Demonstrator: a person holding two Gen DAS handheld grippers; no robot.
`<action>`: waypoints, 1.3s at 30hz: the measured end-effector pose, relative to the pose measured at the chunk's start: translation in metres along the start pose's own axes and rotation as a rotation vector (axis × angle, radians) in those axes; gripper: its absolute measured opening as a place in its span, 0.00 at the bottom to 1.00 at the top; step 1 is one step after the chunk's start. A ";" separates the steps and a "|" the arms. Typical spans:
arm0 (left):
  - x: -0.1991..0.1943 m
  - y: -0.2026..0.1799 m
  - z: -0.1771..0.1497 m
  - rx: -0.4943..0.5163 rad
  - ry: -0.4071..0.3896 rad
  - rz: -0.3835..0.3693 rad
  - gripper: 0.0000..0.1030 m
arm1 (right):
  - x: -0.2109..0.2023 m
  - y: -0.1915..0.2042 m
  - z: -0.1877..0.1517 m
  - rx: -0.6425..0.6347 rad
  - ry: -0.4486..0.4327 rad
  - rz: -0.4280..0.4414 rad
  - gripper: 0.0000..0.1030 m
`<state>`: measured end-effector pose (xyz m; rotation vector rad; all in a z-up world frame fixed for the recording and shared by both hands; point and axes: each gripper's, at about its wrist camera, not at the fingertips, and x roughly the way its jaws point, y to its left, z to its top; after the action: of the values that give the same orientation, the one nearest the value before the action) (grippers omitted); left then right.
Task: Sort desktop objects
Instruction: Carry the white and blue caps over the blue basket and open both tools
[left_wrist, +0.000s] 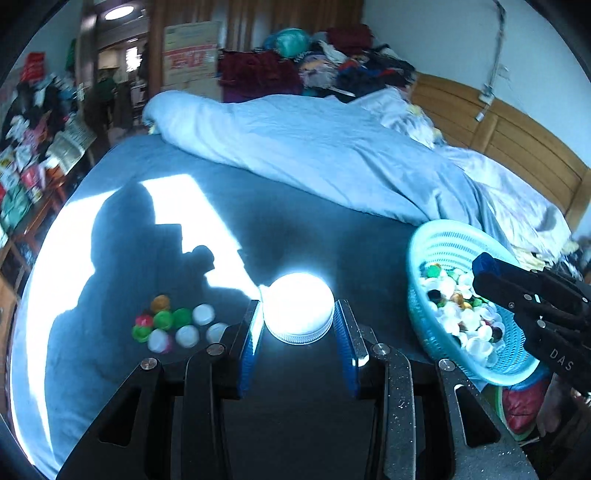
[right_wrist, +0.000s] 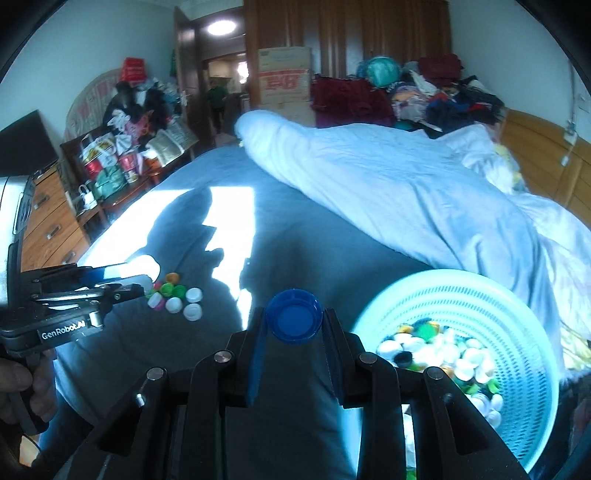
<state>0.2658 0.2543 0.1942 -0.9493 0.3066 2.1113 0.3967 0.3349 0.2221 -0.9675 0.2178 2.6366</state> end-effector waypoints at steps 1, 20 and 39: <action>0.003 -0.012 0.006 0.016 0.003 -0.006 0.32 | -0.003 -0.007 0.000 0.011 -0.003 -0.009 0.32; 0.064 -0.203 0.057 0.317 0.157 -0.202 0.32 | -0.031 -0.167 -0.033 0.256 0.099 -0.146 0.32; 0.091 -0.235 0.039 0.390 0.232 -0.193 0.32 | -0.016 -0.182 -0.052 0.297 0.126 -0.120 0.32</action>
<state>0.3824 0.4803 0.1780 -0.9450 0.6886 1.6856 0.5031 0.4888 0.1875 -1.0089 0.5458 2.3508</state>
